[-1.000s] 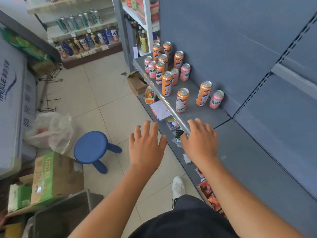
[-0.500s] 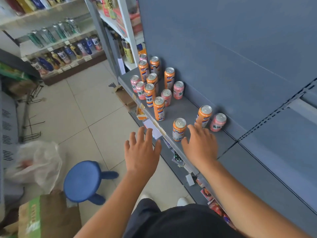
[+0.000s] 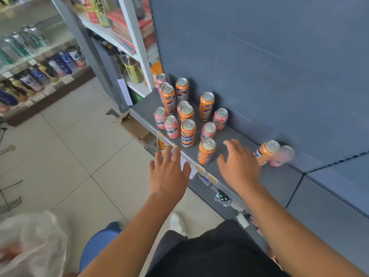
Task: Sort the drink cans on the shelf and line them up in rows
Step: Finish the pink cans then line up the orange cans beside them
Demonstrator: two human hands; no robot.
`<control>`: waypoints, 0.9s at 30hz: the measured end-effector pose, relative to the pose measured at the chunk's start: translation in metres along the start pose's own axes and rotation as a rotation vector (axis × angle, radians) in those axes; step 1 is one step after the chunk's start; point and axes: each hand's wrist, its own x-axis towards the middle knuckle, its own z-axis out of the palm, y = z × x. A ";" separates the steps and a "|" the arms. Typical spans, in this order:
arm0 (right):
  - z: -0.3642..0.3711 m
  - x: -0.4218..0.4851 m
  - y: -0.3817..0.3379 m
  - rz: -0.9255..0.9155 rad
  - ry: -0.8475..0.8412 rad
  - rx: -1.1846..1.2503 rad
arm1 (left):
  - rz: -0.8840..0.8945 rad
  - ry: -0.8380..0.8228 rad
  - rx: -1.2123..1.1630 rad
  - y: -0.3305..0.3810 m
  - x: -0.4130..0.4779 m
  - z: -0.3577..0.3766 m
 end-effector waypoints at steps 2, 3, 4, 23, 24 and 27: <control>0.005 0.006 -0.016 0.018 0.001 0.017 | 0.025 -0.015 -0.025 -0.013 0.019 -0.004; 0.007 0.007 -0.021 0.033 0.000 0.025 | 0.040 -0.019 -0.035 -0.017 0.026 -0.007; 0.009 0.009 -0.025 0.050 0.001 0.035 | 0.061 -0.018 -0.044 -0.019 0.034 -0.009; 0.000 0.030 0.063 0.542 0.092 0.193 | 0.207 -0.299 -0.441 0.055 0.155 0.027; -0.001 0.031 0.066 0.537 0.113 0.219 | 0.195 -0.305 -0.449 0.059 0.158 0.028; -0.003 0.042 0.089 0.587 0.131 0.294 | 0.098 -0.356 -0.463 0.084 0.177 0.038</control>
